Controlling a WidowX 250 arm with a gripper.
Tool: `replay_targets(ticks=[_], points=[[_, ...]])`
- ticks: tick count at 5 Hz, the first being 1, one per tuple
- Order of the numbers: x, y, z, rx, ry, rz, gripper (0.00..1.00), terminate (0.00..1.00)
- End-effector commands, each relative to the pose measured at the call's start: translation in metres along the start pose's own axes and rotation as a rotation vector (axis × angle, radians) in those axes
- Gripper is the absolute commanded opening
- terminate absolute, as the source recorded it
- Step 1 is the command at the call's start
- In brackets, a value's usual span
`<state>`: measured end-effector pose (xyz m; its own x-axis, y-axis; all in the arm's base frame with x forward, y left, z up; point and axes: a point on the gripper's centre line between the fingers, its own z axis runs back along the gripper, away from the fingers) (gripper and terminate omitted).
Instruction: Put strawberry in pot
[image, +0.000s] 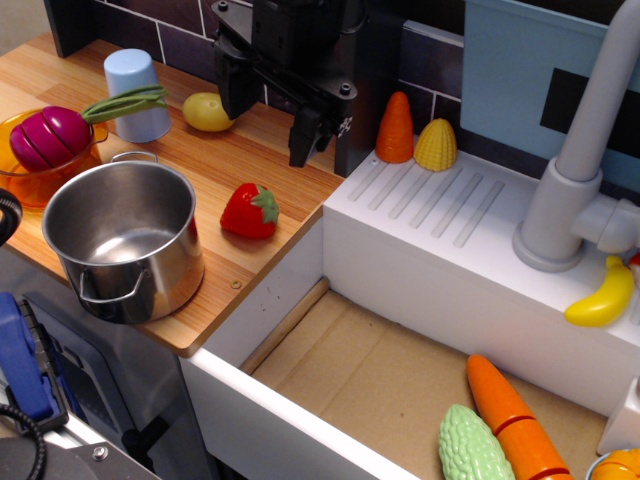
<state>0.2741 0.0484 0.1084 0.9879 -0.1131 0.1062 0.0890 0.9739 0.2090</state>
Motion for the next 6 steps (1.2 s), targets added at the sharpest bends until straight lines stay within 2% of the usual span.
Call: replay_targets(ticks=[1,2,4,6], points=[[0.0,0.0,0.0,0.0,0.0,0.0,1.0,0.0],[0.0,0.002,-0.013,0.003,-0.014,0.014,1.0,0.0],[-0.001,0.009,-0.044,-0.04,-0.059,0.027,1.0,0.0],[-0.012,0.014,-0.068,-0.038,-0.086,0.046,1.0,0.0]])
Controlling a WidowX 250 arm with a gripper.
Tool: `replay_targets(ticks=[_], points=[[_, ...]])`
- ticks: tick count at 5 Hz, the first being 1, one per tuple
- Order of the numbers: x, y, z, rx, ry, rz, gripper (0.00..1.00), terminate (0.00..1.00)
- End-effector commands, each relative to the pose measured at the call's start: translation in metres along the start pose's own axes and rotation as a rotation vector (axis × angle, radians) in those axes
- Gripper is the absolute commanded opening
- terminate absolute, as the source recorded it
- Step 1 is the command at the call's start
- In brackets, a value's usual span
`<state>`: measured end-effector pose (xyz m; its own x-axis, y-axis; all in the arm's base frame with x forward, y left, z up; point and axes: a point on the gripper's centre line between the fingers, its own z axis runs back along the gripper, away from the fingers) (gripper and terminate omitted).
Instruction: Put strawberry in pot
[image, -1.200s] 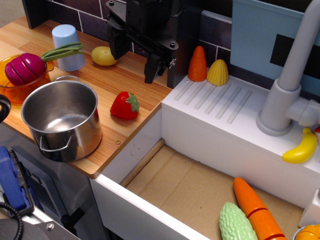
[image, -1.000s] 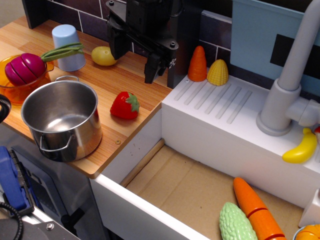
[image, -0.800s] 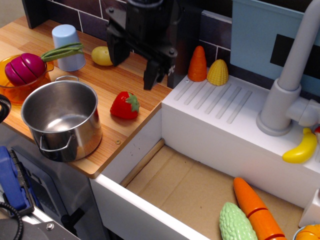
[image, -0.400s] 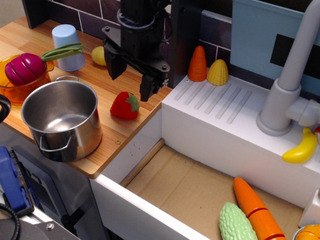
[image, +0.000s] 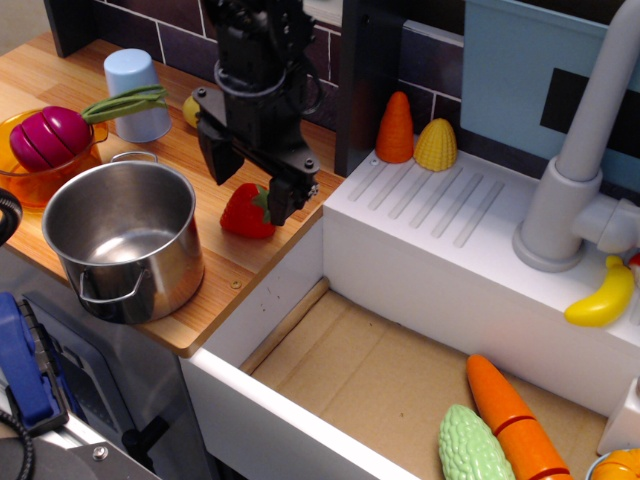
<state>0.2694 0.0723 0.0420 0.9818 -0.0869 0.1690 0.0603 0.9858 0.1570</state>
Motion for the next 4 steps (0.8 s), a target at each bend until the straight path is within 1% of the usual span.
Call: replay_targets(ticks=[1,2,3,4], points=[[-0.004,0.009,-0.01,-0.014,-0.043,0.005,1.0,0.0],[-0.004,0.013,-0.02,-0.031,-0.06,0.006,1.0,0.0],[0.008,0.015,-0.029,-0.046,-0.086,0.006,1.0,0.0],[0.01,0.013,-0.034,-0.042,-0.1,0.015,1.0,0.0]])
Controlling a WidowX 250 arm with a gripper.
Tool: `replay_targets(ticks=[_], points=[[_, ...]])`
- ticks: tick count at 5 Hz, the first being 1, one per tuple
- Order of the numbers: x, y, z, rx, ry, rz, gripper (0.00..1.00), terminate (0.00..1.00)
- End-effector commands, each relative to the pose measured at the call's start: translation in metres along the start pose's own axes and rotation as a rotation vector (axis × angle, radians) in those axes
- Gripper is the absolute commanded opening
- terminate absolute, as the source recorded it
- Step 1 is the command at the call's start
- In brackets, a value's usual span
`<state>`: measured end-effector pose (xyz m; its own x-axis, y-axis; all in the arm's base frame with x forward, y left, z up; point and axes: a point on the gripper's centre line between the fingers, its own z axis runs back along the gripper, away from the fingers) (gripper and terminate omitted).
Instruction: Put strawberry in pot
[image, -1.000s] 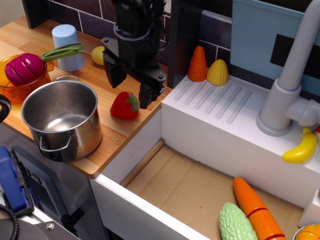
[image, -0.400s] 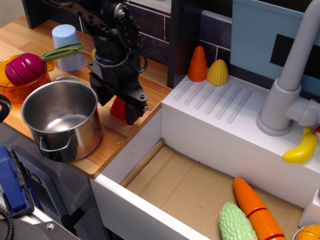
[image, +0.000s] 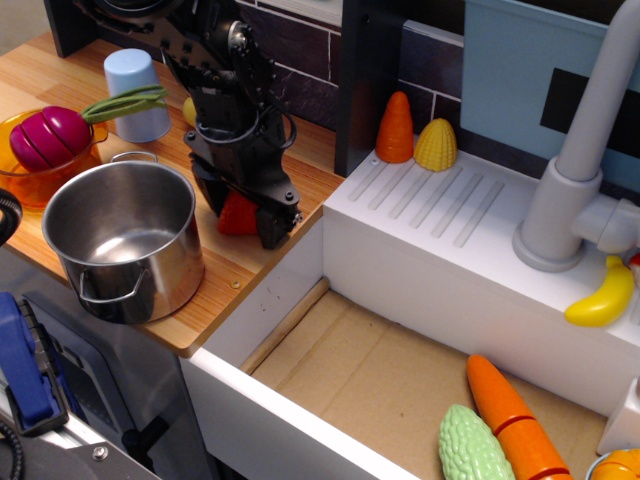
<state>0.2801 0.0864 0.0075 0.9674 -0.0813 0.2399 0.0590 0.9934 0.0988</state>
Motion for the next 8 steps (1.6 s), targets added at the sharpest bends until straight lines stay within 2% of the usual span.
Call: replay_targets(ticks=[1,2,3,4,5,7,8], points=[[0.011,0.002,0.011,0.031,-0.015,-0.006,0.0,0.0],[0.023,0.004,0.034,0.055,0.013,-0.038,0.0,0.0],[0.032,0.008,0.066,0.079,0.027,-0.111,0.0,0.0],[0.035,0.01,0.102,0.089,0.102,-0.11,0.0,0.0],[0.021,0.014,0.114,0.133,0.117,-0.086,0.0,0.0],[-0.019,0.023,0.121,0.149,0.116,0.001,0.0,0.0],[-0.035,0.024,0.123,0.128,0.112,0.017,0.0,0.0]])
